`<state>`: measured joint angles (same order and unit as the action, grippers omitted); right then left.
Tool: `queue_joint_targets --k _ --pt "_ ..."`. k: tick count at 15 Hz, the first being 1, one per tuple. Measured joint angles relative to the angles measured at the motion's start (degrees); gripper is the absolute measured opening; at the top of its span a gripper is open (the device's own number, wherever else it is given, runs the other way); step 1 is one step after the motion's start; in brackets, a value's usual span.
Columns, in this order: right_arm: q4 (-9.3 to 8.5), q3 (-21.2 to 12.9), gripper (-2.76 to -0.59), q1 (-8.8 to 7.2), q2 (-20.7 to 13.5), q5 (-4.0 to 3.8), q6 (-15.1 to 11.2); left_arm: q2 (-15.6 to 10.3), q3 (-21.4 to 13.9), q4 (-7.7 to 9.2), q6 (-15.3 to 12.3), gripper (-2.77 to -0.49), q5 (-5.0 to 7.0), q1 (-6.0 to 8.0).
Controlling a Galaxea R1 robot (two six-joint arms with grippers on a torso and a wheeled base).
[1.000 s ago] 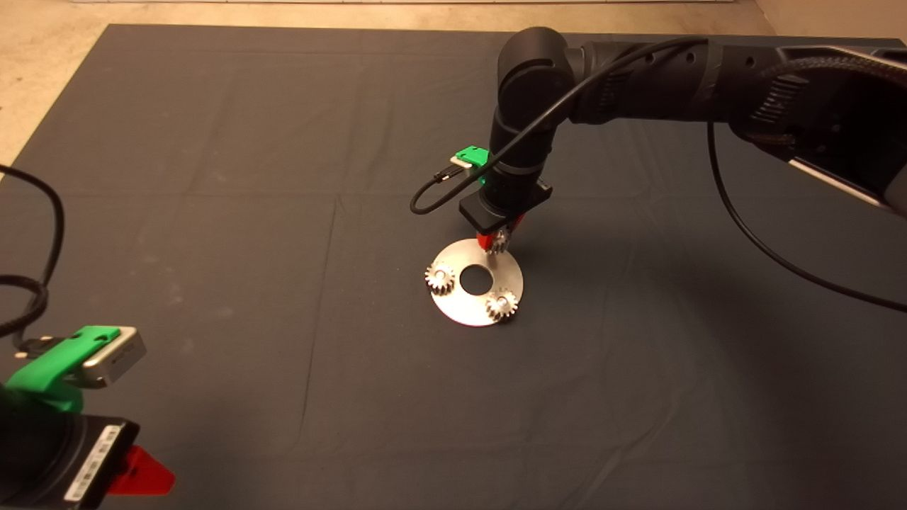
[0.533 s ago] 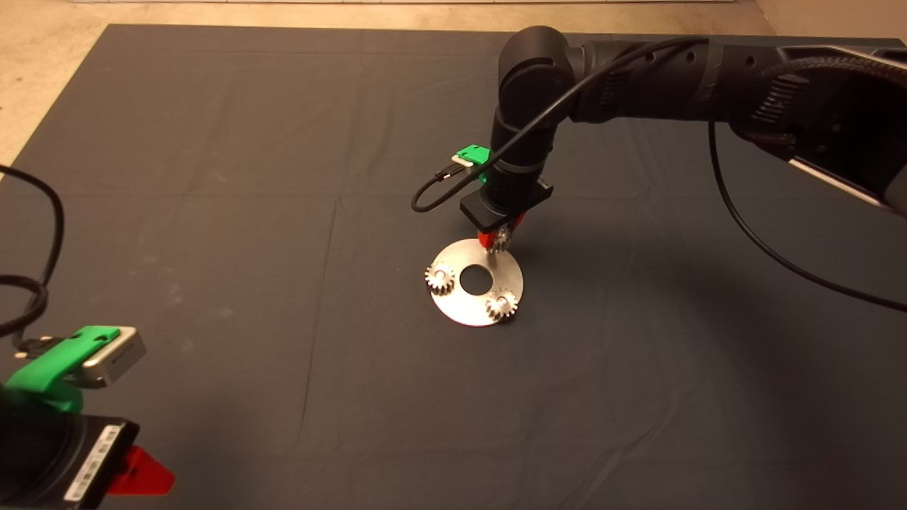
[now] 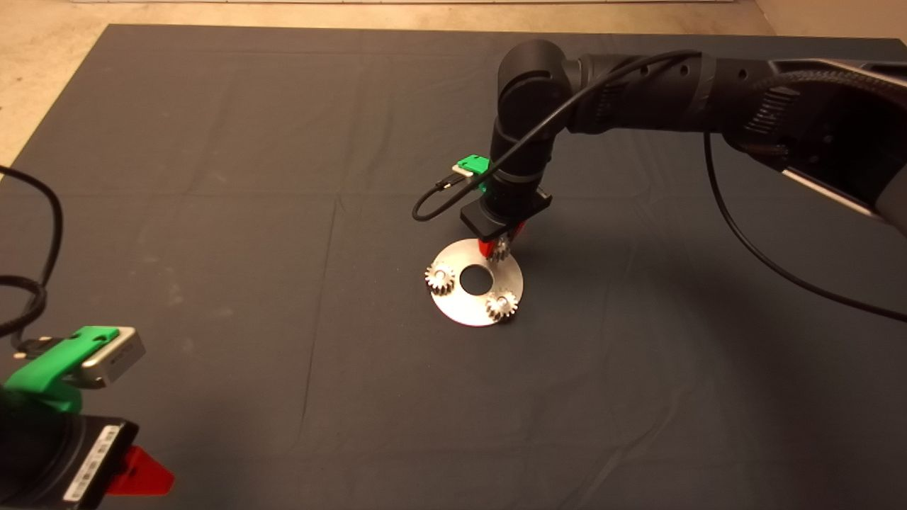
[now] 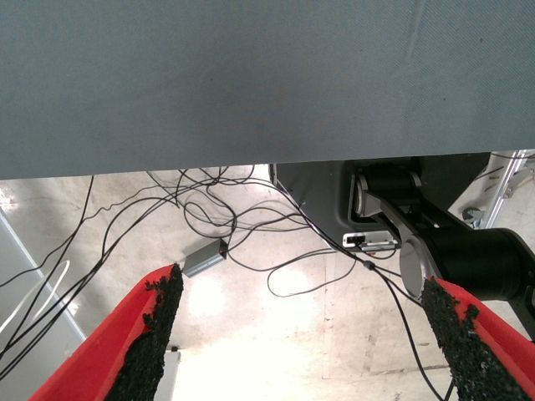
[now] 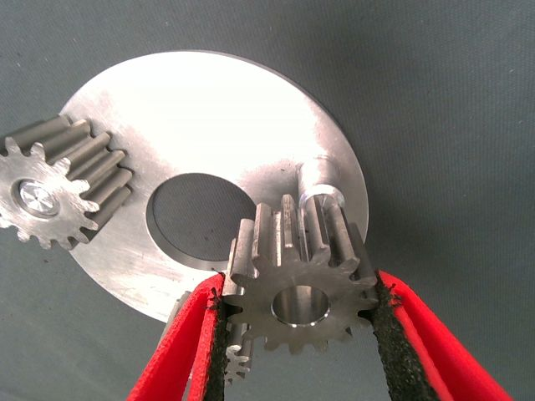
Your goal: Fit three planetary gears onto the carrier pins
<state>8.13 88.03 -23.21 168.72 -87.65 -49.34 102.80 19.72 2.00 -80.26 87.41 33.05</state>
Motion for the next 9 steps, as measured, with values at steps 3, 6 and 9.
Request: queue_joint_targets --k 3,6,9 --pt "0.13 0.1 -2.29 0.04 0.0 0.0 0.0 0.0 0.0 0.01 0.0 -1.22 -0.01 0.0" --pt "0.4 0.1 -2.29 0.01 0.0 -0.02 0.0 0.0 0.0 0.01 0.0 -1.22 0.0 0.0" --pt "0.57 0.0 -2.29 -0.17 0.0 0.02 0.0 0.0 0.0 0.01 0.0 -1.22 0.0 0.0"
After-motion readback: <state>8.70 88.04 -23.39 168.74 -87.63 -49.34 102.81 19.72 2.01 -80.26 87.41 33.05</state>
